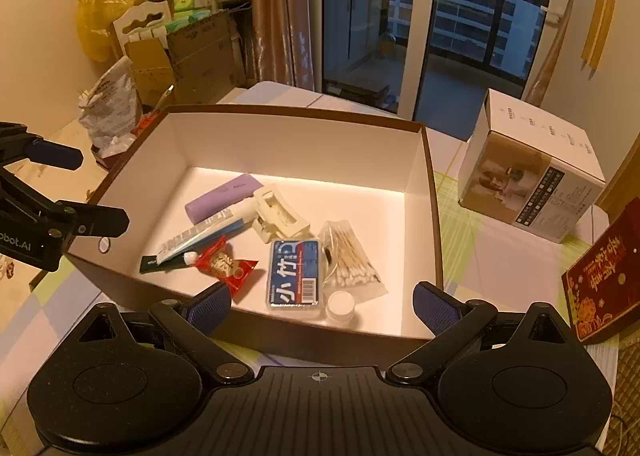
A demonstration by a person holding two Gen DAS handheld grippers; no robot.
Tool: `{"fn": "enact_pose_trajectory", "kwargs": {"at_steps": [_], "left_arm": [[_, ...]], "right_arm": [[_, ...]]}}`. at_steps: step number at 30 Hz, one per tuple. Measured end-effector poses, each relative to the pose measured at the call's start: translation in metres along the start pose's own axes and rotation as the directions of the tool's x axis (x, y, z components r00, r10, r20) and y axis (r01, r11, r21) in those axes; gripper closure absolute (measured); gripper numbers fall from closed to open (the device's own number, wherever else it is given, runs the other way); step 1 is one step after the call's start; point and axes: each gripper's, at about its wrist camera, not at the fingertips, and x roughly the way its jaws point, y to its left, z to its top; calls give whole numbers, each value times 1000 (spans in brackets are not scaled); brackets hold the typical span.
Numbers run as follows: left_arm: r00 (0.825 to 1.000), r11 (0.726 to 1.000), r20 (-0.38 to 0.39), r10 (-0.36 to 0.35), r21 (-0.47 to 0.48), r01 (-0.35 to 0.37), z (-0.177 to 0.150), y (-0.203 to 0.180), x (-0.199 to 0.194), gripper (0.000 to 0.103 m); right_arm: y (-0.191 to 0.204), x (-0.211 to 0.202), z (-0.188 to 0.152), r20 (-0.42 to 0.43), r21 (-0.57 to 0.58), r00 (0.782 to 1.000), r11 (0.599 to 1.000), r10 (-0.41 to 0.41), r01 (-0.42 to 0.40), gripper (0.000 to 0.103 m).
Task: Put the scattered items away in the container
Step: 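Withdraw both grippers from the box toward the remaining items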
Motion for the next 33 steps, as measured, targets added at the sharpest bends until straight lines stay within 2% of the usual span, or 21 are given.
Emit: {"fn": "enact_pose_trajectory", "kwargs": {"at_steps": [20,28,33], "left_arm": [[998,1000,53,20,-18,-19,-30,-22,-58,4],[999,999,51,8,-42,-6,-49,-33,-67,4],[1000,997,12,-21,-77,22,-74,-41,-60,5]], "right_arm": [[5,-46,-34,47,8,999,1000,23,-23,1],[-15,-54,-72,22,69,999,997,28,-29,1],[-25,-56,-106,-21,117,999,993,31,-28,1]]}}
